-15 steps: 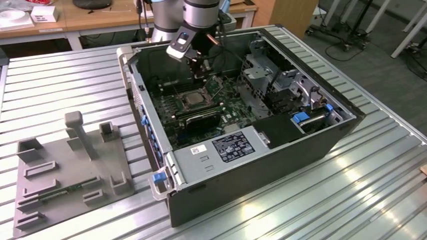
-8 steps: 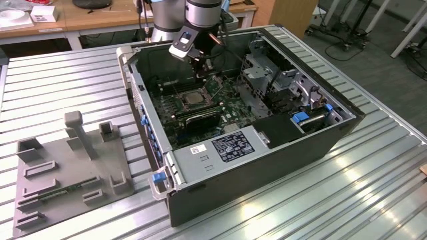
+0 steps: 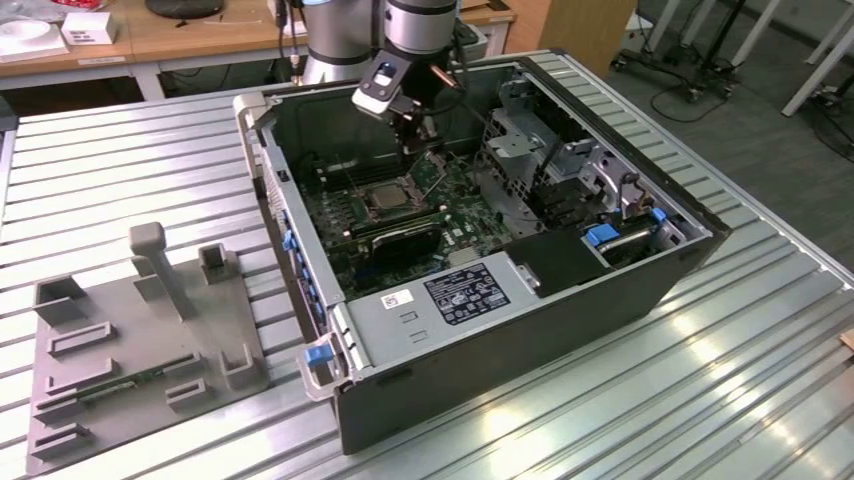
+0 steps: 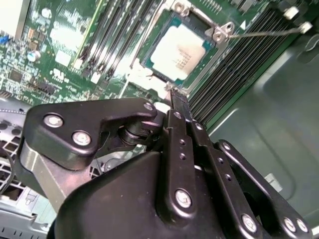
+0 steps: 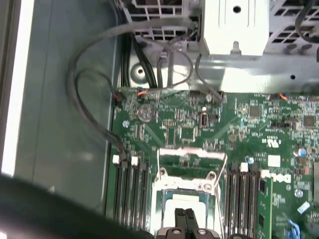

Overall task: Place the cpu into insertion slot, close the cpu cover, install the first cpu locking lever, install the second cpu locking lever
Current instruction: 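Close the cpu cover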

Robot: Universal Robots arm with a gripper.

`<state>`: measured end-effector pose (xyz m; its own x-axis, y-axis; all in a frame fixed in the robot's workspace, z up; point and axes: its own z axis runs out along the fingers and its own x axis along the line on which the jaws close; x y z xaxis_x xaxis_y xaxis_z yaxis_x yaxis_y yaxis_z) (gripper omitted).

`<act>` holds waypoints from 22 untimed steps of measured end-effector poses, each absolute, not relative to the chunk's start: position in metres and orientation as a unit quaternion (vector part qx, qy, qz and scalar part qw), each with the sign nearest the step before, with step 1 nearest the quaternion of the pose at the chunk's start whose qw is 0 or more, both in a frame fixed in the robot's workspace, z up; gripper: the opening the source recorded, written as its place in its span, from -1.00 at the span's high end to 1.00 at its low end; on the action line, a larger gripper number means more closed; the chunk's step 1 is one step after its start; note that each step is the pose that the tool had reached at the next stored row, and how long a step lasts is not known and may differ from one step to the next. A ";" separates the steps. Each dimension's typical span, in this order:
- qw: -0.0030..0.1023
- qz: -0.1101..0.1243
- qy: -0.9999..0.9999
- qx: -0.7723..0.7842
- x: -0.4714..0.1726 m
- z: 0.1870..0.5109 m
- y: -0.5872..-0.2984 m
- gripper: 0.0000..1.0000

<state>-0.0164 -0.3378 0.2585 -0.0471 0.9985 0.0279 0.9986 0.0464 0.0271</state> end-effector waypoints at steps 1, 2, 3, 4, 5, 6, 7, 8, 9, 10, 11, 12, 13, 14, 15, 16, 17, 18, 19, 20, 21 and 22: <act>0.001 -0.019 -0.723 -0.690 -0.014 0.259 -0.338 0.79; 0.001 -0.019 -0.723 -0.690 -0.012 0.258 -0.338 0.79; 0.001 -0.019 -0.723 -0.690 -0.010 0.259 -0.338 0.79; 0.001 -0.019 -0.723 -0.690 -0.008 0.258 -0.338 0.79; 0.001 -0.019 -0.723 -0.690 -0.006 0.258 -0.338 0.79; 0.001 -0.020 -0.723 -0.690 -0.004 0.258 -0.338 0.79; 0.001 -0.019 -0.723 -0.690 -0.002 0.259 -0.338 0.79; 0.001 -0.019 -0.723 -0.690 0.000 0.258 -0.338 0.79; 0.001 -0.019 -0.723 -0.690 0.002 0.258 -0.338 0.79; 0.001 -0.019 -0.723 -0.690 0.003 0.258 -0.338 0.79; 0.001 -0.019 -0.723 -0.690 0.004 0.258 -0.338 0.79; 0.001 -0.019 -0.723 -0.690 0.004 0.258 -0.338 0.79; 0.001 -0.019 -0.723 -0.690 0.004 0.258 -0.338 0.79; 0.001 -0.019 -0.723 -0.690 0.004 0.258 -0.338 0.79; 0.001 -0.019 -0.723 -0.690 0.004 0.258 -0.338 0.79; 0.001 -0.019 -0.723 -0.690 0.004 0.258 -0.338 0.79; 0.001 -0.019 -0.723 -0.690 0.004 0.259 -0.338 0.79; 0.001 -0.019 -0.723 -0.690 0.004 0.259 -0.338 0.79; 0.001 -0.019 -0.723 -0.690 0.004 0.260 -0.338 0.79; 0.001 -0.019 -0.723 -0.690 0.004 0.261 -0.338 0.79; 0.001 -0.019 -0.723 -0.690 0.004 0.262 -0.338 0.79; 0.001 -0.020 -0.723 -0.690 0.004 0.262 -0.338 0.79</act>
<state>0.0044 -0.3377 0.2620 -0.0470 0.9985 0.0280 0.9986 0.0463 0.0272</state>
